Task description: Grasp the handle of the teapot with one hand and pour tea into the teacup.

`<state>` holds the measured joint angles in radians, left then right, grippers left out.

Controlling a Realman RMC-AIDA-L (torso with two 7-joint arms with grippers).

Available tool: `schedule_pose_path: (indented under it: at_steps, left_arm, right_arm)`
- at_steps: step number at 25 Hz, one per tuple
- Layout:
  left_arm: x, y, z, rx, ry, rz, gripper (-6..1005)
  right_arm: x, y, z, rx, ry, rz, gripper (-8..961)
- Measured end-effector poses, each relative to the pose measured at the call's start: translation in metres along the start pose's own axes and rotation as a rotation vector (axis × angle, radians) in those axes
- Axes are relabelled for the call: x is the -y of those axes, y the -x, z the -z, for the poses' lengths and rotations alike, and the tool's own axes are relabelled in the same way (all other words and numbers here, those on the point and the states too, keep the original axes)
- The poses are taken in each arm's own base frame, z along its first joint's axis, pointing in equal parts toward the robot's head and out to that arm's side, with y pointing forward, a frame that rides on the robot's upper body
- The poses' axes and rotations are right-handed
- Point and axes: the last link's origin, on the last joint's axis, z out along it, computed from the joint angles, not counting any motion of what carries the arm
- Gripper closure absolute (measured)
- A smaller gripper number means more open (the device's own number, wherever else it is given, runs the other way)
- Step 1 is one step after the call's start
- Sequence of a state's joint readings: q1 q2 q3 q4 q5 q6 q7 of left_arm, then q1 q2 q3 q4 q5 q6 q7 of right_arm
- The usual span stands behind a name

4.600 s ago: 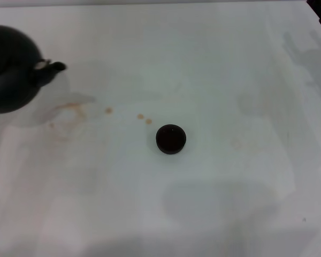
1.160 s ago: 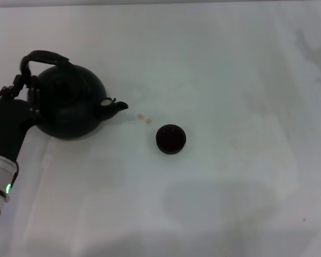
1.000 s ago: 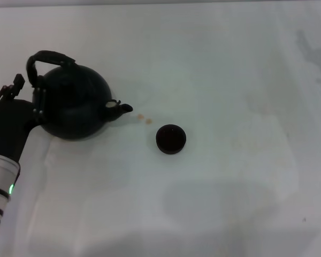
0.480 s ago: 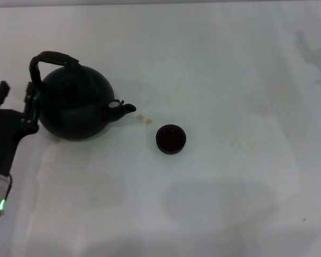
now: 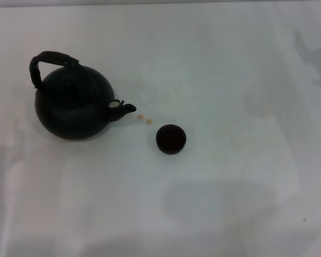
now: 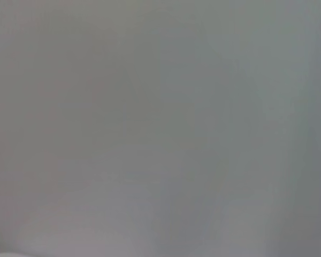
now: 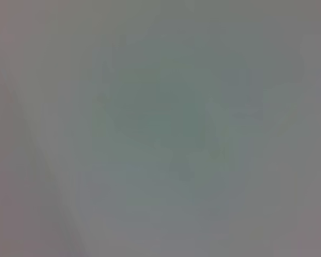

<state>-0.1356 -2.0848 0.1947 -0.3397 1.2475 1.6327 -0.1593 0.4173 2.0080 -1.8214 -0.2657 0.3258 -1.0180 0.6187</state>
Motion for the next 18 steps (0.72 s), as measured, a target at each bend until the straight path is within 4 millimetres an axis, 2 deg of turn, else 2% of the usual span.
schedule_pose_path:
  at_steps: [3, 8, 12, 18]
  left_arm:
    - [0.020, 0.000, 0.012, 0.001, -0.118, 0.031, 495]
    - [0.036, -0.001, 0.025, 0.003, -0.228, 0.029, 495]
    - [0.044, 0.000, 0.036, 0.008, -0.283, 0.026, 495]
    - [0.048, 0.002, 0.038, 0.023, -0.314, 0.027, 495]
  right_arm:
    - [-0.004, 0.000, 0.002, 0.009, 0.032, 0.015, 95]
    - [-0.004, -0.003, 0.003, -0.009, 0.039, 0.033, 95]
    - [-0.006, -0.005, 0.004, -0.020, 0.053, 0.070, 95]
    - [-0.015, -0.010, 0.004, -0.035, 0.097, 0.133, 95]
